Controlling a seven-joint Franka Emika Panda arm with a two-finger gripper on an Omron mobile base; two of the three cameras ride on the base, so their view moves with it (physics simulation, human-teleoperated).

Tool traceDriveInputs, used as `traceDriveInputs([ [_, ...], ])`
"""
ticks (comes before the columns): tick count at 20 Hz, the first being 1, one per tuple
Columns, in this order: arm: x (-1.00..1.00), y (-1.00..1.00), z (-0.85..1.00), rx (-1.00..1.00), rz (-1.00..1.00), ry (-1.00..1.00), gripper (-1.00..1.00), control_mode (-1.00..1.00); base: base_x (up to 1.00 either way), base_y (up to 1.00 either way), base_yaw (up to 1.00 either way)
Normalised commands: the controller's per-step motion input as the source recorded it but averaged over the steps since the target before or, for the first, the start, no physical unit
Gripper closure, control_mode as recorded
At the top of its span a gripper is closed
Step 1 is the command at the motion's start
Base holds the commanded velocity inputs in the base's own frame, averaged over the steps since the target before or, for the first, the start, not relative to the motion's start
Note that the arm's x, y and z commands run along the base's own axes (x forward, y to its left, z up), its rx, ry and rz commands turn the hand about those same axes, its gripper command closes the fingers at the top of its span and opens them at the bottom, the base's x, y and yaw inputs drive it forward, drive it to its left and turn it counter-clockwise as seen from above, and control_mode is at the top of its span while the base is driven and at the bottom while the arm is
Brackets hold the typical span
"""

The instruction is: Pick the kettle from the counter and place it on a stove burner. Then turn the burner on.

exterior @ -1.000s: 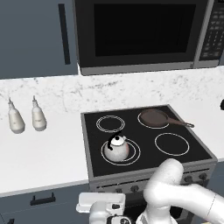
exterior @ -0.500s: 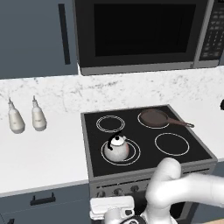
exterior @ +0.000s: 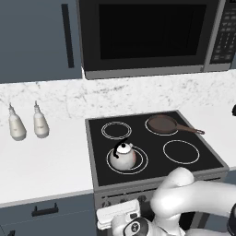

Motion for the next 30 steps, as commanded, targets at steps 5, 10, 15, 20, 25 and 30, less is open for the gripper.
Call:
traceDriveInputs([
  [5,-0.09,0.06,-0.64,0.00,-0.01,-0.04,-1.00,-1.00,0.00,0.00,0.00],
  [10,-0.11,0.11,-0.39,0.00,0.00,-0.14,-1.00,-1.00,0.00,0.00,0.00],
  [15,-0.13,0.04,-0.27,0.06,0.00,-0.10,-1.00,-1.00,0.00,0.00,0.00],
  [20,0.10,0.02,0.18,0.00,-0.01,-0.09,-1.00,-1.00,0.00,0.00,0.00],
  [25,0.04,0.01,0.34,0.00,-0.01,-0.05,-1.00,-1.00,0.00,0.00,0.00],
  [30,0.01,0.00,0.05,0.00,0.00,-0.01,-1.00,-1.00,0.00,0.00,0.00],
])
